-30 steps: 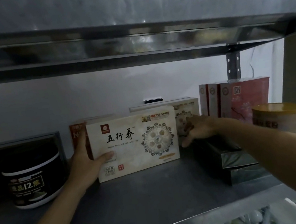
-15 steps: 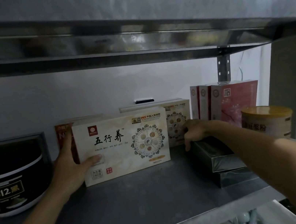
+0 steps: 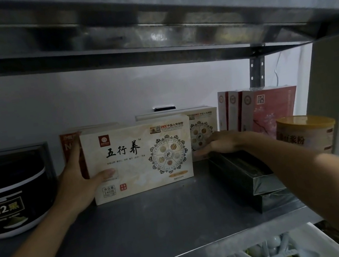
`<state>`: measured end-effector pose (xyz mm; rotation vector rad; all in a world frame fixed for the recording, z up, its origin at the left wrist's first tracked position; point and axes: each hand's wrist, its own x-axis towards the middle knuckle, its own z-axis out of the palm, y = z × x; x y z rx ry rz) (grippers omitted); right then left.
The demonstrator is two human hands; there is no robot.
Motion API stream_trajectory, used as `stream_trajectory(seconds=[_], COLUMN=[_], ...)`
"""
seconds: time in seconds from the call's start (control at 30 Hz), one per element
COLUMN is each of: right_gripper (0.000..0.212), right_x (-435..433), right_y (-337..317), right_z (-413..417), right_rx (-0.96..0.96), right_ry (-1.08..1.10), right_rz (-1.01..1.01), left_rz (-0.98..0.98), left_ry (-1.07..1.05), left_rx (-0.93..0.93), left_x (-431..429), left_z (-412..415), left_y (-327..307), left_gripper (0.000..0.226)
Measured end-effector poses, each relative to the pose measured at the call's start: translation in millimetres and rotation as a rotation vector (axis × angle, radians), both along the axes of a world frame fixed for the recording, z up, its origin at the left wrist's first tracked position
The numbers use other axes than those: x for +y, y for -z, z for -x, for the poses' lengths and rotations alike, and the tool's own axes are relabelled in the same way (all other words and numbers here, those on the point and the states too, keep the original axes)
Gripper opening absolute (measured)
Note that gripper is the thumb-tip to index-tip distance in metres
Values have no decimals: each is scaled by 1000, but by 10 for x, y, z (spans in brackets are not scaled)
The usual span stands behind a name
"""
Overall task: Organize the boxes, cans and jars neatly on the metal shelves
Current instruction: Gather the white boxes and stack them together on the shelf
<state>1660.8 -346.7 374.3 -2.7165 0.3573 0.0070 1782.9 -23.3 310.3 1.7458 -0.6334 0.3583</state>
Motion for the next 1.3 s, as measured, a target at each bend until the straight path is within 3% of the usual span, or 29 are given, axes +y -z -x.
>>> stream_trajectory(seconds=[0.17, 0.3, 0.37, 0.43, 0.5, 0.57, 0.77, 1.3], right_gripper=[64, 64, 71, 75, 68, 56, 20, 23], right_x=[29, 43, 87, 142, 237, 315, 191, -221], right_y=[-8, -18, -46, -87, -136, -153, -97, -129], right_z=[55, 102, 94, 58, 28, -39, -229, -266], right_rx=[27, 17, -71, -250, -387, -459, -712, -723], right_ry=[10, -16, -20, -41, -97, -123, 26, 201], right_rz=[50, -25, -59, -224, -412, -477, -747, -691], left_rz=[-7, -5, 4, 14, 24, 42, 10, -58], left_ry=[-5, -12, -13, -15, -33, -54, 7, -30], left_rx=[15, 10, 6, 5, -9, -22, -51, -67], left_x=[3, -8, -17, -27, -46, -74, -219, -833], left_z=[-19, -16, -9, 0, 21, 39, 116, 41], left_y=[6, 6, -4, -17, -26, -34, -91, -141], left_gripper=[104, 103, 102, 101, 100, 98, 84, 75])
